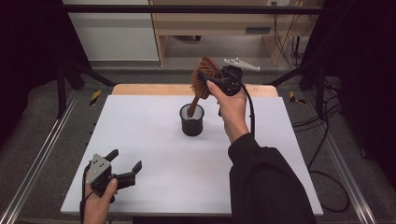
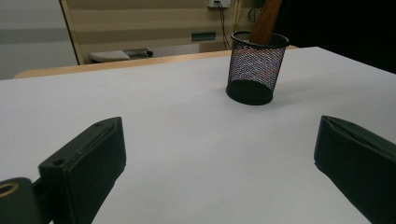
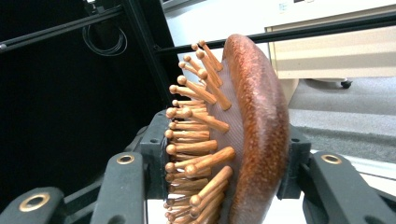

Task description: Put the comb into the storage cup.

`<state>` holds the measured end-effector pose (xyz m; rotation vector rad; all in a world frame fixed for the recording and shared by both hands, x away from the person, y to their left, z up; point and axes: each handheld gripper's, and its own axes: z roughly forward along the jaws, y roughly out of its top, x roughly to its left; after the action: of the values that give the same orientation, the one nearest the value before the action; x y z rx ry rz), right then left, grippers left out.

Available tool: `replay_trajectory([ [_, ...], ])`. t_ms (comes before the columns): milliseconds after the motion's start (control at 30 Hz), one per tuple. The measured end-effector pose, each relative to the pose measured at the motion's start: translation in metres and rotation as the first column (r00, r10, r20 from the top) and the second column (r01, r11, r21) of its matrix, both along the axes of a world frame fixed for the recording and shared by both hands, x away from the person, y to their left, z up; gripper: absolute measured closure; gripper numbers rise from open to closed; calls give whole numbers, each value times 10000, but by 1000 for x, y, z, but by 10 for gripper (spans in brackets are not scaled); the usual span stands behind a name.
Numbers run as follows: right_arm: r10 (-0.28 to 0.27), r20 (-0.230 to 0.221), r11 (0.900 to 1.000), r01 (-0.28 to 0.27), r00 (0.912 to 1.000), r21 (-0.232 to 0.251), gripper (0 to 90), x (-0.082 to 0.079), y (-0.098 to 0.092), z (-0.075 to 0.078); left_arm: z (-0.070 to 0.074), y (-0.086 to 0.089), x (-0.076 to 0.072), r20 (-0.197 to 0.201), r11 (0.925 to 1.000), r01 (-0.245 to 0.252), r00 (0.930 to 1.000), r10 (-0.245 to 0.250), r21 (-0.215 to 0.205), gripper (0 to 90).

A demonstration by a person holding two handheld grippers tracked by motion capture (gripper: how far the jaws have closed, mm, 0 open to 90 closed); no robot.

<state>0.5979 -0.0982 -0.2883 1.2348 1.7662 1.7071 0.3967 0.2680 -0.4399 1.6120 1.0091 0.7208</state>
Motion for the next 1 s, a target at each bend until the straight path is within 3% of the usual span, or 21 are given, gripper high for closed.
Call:
replay_trajectory([
  [1000,338,-651,9978,-374,9973,-551,498,14,16,-40,-1,-2,1,-99,9995,322,9994,-323,-34,20],
])
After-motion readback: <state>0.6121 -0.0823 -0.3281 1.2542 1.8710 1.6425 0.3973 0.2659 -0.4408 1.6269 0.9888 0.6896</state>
